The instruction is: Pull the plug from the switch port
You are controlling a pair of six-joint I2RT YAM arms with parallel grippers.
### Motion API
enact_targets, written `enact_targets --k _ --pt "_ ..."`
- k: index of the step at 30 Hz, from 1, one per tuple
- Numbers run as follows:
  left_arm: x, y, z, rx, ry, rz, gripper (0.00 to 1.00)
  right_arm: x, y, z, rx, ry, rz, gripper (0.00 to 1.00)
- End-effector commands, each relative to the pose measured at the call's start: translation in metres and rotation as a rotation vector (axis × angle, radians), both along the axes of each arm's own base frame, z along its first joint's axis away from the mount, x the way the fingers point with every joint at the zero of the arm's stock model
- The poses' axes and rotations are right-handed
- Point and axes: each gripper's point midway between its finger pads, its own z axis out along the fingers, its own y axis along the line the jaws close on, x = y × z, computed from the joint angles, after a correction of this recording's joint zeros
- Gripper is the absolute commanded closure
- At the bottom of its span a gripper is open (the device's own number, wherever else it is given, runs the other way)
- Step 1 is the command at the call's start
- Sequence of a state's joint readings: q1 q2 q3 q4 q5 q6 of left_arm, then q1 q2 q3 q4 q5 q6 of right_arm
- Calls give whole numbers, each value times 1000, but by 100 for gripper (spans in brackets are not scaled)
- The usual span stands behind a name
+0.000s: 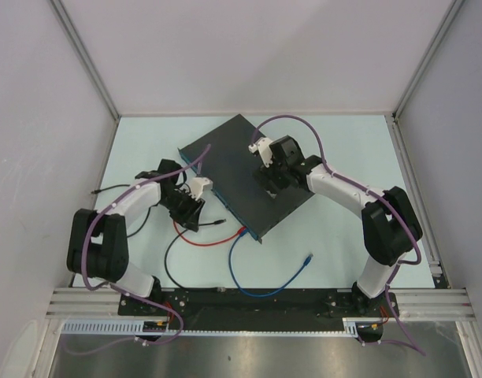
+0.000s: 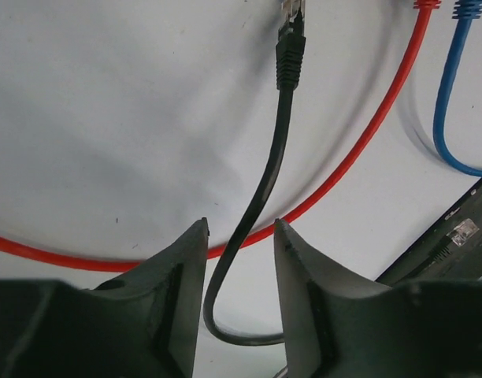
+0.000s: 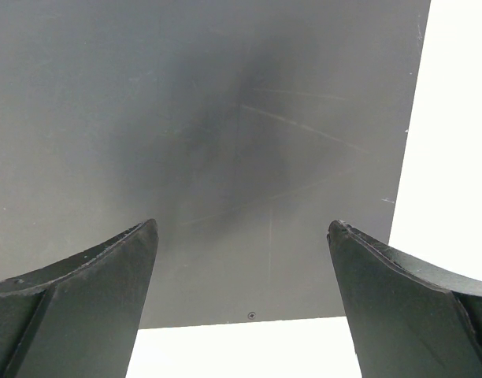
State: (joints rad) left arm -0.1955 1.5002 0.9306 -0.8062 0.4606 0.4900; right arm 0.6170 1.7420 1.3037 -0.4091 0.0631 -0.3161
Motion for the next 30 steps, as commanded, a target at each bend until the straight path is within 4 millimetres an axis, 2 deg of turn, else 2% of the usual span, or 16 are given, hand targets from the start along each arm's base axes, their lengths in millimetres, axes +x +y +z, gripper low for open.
enact_targets --k 1,2,3,5,6,8,12,13,16,19,22,23,25,26,28,30 --pt "1 -9 -7 -27 6 -46 62 2 3 19 37 -44 8 5" --pt "1 -11 -7 -40 12 -47 68 2 3 19 37 -42 9 5" --pt "3 -14 -3 -52 8 -41 79 2 3 19 38 -43 9 5" --pt "6 -18 3 -76 4 -36 95 1 4 17 37 -38 13 5" --pt "10 -21 10 -88 -8 -35 100 1 3 17 35 -37 13 5" --pt "14 -26 26 -122 -32 -10 100 1 4 15 34 -33 14 5" --pt "28 -38 84 -211 -142 31 100 1 5 13 29 -32 18 5" --pt "28 -38 99 -222 -184 38 100 1 6 13 30 -33 21 5" --pt "28 -32 123 -210 -247 59 100 0 8 12 26 -33 27 5" --pt "35 -9 134 -151 -340 124 100 -1 10 10 22 -33 34 5" --pt "49 25 153 -173 -398 305 100 -1 12 8 16 -32 40 5" --pt "59 50 161 -184 -417 442 100 -2 14 8 16 -33 46 5" --pt "64 76 175 -198 -457 585 100 -3 15 6 13 -28 49 5" --pt "70 100 182 -222 -482 710 100 -5 18 6 14 -29 55 5" --pt "66 125 187 -264 -499 835 100 -5 19 5 13 -28 58 5" --pt "62 139 185 -277 -488 944 100 -6 20 5 11 -28 63 5"
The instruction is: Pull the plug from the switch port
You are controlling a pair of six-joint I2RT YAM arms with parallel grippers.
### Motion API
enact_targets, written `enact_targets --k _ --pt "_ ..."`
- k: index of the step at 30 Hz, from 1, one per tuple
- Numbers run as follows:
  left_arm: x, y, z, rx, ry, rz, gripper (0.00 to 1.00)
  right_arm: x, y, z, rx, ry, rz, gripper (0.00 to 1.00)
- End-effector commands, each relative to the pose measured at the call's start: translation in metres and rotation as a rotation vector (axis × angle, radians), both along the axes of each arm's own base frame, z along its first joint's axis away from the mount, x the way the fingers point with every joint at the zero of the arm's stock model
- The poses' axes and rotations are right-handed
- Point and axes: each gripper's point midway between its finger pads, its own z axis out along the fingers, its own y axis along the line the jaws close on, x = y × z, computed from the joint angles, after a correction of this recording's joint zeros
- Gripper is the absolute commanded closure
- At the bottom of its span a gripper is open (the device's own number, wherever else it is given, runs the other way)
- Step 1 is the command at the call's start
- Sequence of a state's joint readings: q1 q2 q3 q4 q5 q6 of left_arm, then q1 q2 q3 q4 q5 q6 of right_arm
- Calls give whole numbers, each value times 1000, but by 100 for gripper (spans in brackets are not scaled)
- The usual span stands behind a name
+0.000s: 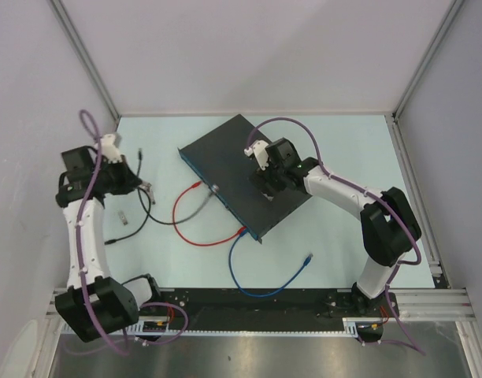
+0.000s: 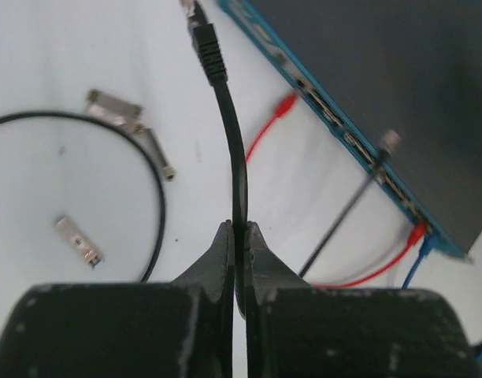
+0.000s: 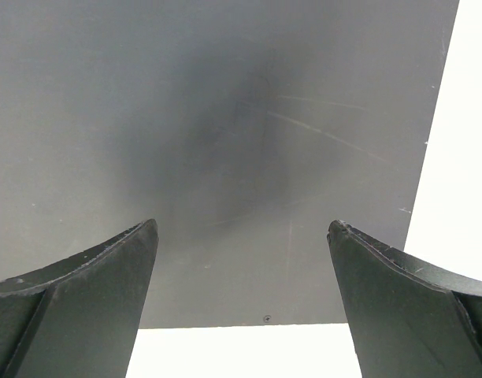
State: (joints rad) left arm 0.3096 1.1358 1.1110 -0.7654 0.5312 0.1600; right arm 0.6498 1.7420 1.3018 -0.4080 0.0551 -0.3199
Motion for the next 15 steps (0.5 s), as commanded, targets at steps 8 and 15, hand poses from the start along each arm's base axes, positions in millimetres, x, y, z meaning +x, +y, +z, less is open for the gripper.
enact_targets --k 8,15 --pt "-30 91 -16 -134 -14 553 100 1 8 7 7 -32 30 5" --pt "-42 115 -69 -270 109 723 100 -1 8 8 11 -31 34 5"
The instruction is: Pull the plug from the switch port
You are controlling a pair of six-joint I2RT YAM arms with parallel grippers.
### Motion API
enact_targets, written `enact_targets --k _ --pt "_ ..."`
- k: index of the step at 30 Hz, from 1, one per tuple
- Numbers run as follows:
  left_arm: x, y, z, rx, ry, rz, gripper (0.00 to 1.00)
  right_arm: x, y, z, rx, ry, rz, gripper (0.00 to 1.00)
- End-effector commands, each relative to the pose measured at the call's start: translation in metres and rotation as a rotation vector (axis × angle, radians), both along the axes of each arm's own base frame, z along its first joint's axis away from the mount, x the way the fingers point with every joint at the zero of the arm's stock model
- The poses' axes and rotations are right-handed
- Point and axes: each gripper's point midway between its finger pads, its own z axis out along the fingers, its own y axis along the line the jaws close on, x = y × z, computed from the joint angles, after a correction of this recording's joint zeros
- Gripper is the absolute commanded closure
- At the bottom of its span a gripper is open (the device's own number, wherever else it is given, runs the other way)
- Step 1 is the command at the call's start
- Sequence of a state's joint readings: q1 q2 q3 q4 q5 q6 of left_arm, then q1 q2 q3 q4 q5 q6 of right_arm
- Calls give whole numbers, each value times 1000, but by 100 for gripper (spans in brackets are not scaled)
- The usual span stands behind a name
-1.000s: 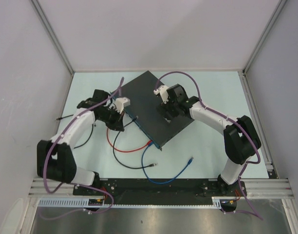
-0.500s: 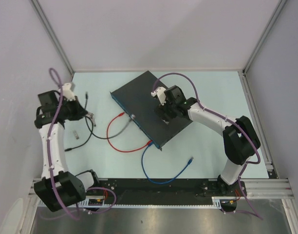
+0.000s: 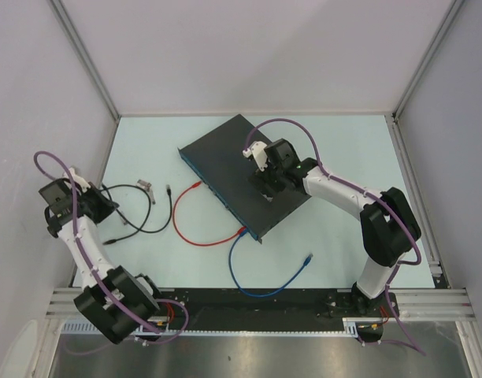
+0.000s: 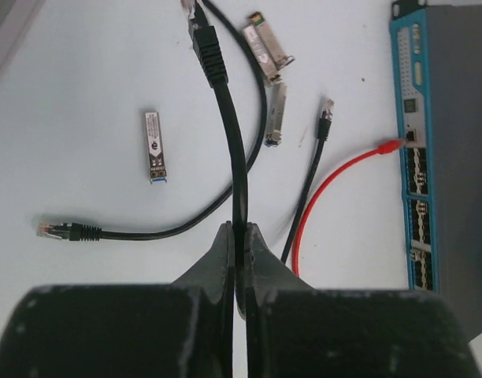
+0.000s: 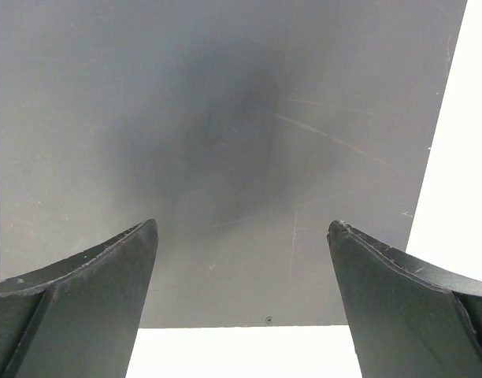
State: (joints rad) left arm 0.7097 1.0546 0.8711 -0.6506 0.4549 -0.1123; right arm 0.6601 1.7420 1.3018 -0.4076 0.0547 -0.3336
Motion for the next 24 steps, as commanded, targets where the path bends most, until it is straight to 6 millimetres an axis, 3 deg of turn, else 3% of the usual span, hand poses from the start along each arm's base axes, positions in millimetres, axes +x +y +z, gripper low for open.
enact_targets --k 1,4,7,14,19,22,24 --pt "2 13 -19 -114 6 127 91 1 6 8 18 -26 17 5" --pt "4 8 -30 -171 34 102 63 1 5 9 13 -29 17 4" --pt "6 7 -18 -137 -19 89 47 2 4 10 12 -36 14 4" --pt "21 -27 44 -104 -248 -113 39 3 2 8 17 -24 8 4" --pt "24 -49 35 -113 -189 -162 34 0 5 9 15 -26 19 4" --pt "32 -88 43 -173 -251 -334 34 -2 3 10 12 -23 20 4" --pt "30 -136 49 -230 -288 -538 34 -4 2 11 14 -13 20 4"
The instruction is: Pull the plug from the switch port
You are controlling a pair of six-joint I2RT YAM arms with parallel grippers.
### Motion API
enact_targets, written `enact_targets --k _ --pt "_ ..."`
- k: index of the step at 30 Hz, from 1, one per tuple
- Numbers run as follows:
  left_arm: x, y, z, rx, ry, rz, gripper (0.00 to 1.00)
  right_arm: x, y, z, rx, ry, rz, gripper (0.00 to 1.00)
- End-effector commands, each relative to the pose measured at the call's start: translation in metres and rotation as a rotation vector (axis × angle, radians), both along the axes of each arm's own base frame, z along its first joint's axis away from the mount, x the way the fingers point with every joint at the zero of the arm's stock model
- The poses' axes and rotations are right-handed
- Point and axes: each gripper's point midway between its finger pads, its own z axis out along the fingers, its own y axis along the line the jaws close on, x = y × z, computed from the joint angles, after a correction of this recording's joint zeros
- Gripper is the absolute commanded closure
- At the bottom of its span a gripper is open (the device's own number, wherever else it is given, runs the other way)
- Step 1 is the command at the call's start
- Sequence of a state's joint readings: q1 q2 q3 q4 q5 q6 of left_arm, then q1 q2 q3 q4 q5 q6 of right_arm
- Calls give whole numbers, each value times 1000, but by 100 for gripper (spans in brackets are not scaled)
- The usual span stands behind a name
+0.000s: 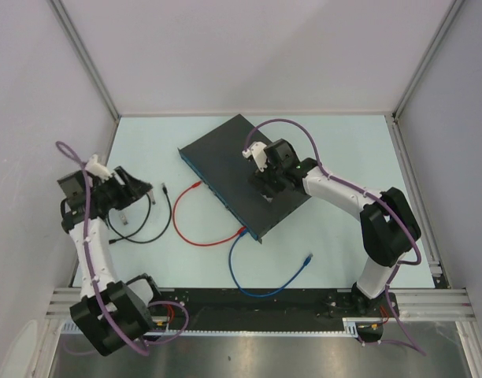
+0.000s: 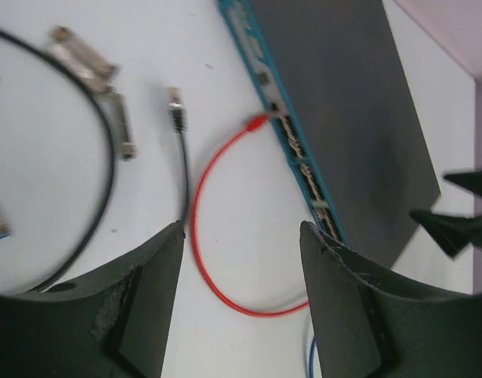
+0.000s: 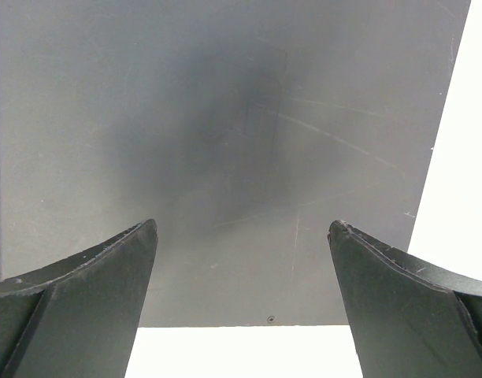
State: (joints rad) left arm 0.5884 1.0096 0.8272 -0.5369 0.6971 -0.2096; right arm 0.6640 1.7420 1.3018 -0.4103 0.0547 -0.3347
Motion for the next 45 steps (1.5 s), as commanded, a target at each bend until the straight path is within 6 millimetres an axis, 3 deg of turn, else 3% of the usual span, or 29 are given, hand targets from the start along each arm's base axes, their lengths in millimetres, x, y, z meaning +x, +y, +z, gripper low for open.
enact_targets --k 1,3,6,10,13,18,22,24,37,39,42,43,45 --pt "6 -82 27 -64 -149 -364 34 -4 -1 9 15 -1 11 4" --pt "0 -124 27 -68 -174 -522 34 -8 -1 8 22 20 13 4" --pt "-6 -167 19 -73 -179 -669 34 -15 1 10 40 43 34 4" --pt "-15 -192 -10 -80 -115 -767 35 -31 5 17 67 84 92 4" --pt "-23 -199 -37 -97 -54 -798 35 -53 11 20 93 133 165 4" --pt "-23 -211 -51 -163 -76 -806 36 -93 20 23 85 161 301 4" --pt "-28 -221 -66 -206 -97 -821 36 -114 21 16 71 192 348 4" --pt "-26 -228 -62 -220 -144 -840 37 -114 18 12 69 200 340 4" --pt "-15 -264 -110 -345 24 -915 49 -93 7 -13 14 208 264 4" --pt "-17 -269 -117 -364 48 -926 51 -92 8 -18 13 218 267 12" --pt "-15 -273 -121 -378 67 -931 53 -93 10 -25 21 247 268 41" --pt "-14 -273 -125 -386 79 -931 53 -95 10 -25 35 263 272 74" --pt "-13 -275 -129 -394 85 -934 55 -95 10 -28 49 283 252 97"
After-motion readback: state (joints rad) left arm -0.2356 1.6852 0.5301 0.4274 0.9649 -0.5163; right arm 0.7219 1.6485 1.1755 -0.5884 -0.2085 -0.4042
